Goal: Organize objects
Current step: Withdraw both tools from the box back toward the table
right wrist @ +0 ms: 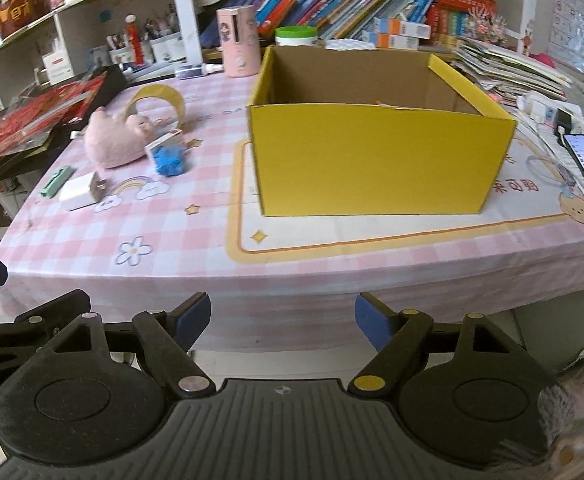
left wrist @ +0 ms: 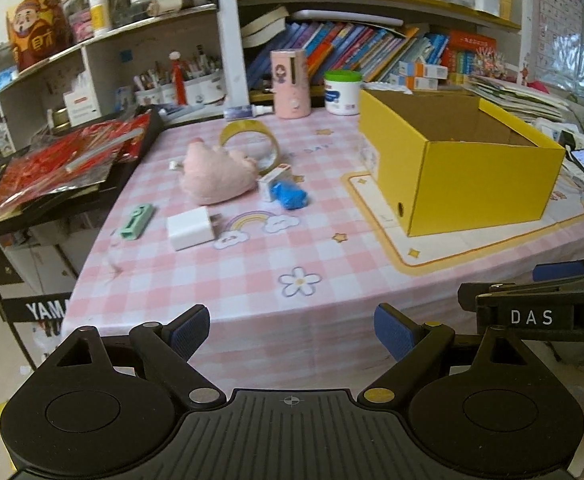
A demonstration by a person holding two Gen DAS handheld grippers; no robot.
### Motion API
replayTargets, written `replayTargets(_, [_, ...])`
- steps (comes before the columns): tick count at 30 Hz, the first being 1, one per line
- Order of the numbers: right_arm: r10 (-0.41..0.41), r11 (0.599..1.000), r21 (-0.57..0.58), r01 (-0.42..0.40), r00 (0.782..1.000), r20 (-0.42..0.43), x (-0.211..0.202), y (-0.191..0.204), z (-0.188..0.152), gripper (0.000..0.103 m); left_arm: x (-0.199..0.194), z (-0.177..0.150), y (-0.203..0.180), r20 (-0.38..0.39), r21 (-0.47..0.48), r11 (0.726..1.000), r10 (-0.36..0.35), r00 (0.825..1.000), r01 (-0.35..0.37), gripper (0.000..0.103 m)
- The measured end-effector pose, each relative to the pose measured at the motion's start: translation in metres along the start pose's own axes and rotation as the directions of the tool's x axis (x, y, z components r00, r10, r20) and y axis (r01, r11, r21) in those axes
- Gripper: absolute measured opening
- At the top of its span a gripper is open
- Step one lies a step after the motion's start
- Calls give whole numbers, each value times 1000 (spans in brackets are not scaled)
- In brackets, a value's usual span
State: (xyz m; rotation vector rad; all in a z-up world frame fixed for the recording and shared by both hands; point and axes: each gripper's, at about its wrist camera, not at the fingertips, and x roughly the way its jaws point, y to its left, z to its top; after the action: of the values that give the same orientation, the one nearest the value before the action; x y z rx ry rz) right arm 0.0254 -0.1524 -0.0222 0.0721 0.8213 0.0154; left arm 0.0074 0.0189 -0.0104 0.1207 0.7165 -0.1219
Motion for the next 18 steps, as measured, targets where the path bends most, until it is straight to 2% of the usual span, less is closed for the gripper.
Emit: replayTargets(18, [64, 995, -82, -62, 998, 16, -1, 48, 5, 79, -10, -6, 46, 14, -72, 996, 60, 998, -59, 92])
